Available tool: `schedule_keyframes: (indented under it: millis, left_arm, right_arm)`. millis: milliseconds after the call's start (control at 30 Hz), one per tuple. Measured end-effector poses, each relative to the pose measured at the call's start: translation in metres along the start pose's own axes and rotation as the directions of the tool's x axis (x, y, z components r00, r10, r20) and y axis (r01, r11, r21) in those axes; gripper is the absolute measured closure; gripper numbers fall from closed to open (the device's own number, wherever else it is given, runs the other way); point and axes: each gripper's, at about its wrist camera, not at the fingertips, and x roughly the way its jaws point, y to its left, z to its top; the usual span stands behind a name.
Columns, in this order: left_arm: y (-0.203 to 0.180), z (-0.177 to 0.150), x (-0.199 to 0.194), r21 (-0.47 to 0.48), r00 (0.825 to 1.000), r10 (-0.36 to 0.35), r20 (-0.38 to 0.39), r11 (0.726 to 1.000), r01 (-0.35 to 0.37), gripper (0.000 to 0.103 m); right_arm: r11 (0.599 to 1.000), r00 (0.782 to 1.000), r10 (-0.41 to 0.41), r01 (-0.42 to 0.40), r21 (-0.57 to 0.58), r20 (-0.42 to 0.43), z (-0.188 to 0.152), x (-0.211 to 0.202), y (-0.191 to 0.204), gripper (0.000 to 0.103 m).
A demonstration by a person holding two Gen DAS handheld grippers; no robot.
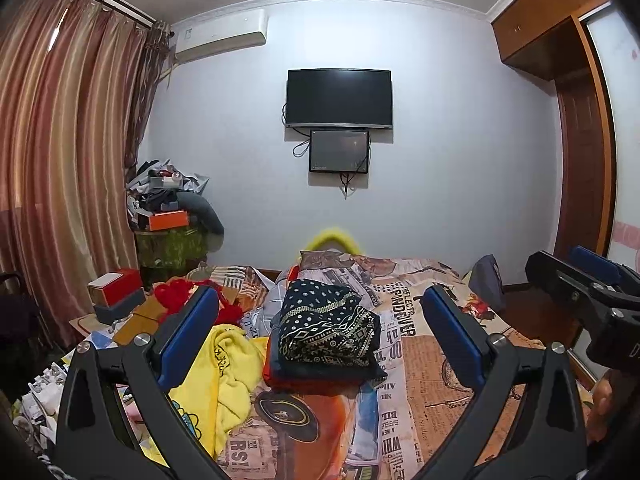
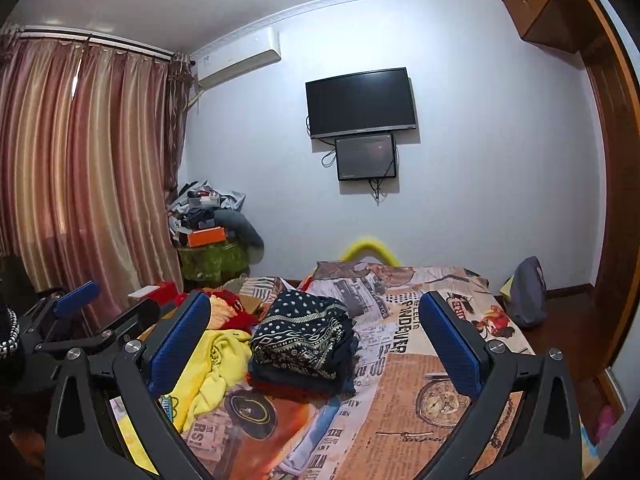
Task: Fold large clothes
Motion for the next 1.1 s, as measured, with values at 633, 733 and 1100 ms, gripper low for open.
schedule_keyframes:
  millis: [633,733,1100]
  left_arm:
    - [-0.009,0.001,0.0,-0.018,1.0,-0.029,-0.009,0.999,0.029,0.001]
    - [-0.011,0.0,-0.002,-0.019,1.0,-0.021,-0.001,1.0,0.021,0.001]
    - [-0.013,-0.002,-0.001,-0.033,0.999,-0.041,-0.013,0.999,0.041,0.001]
  right_arm:
    - [1.0,1.0,-0.002,0.002,0.003,-0.004,-0.001,0.0,0.001,0.0]
    - [1.0,1.0,-0.002,0.002,0.003,-0.004,-0.001,0.0,0.001,0.0]
    - [1.0,1.0,-0.007,0.007,0.005,-0.011,-0.003,0.001,0.001,0.0]
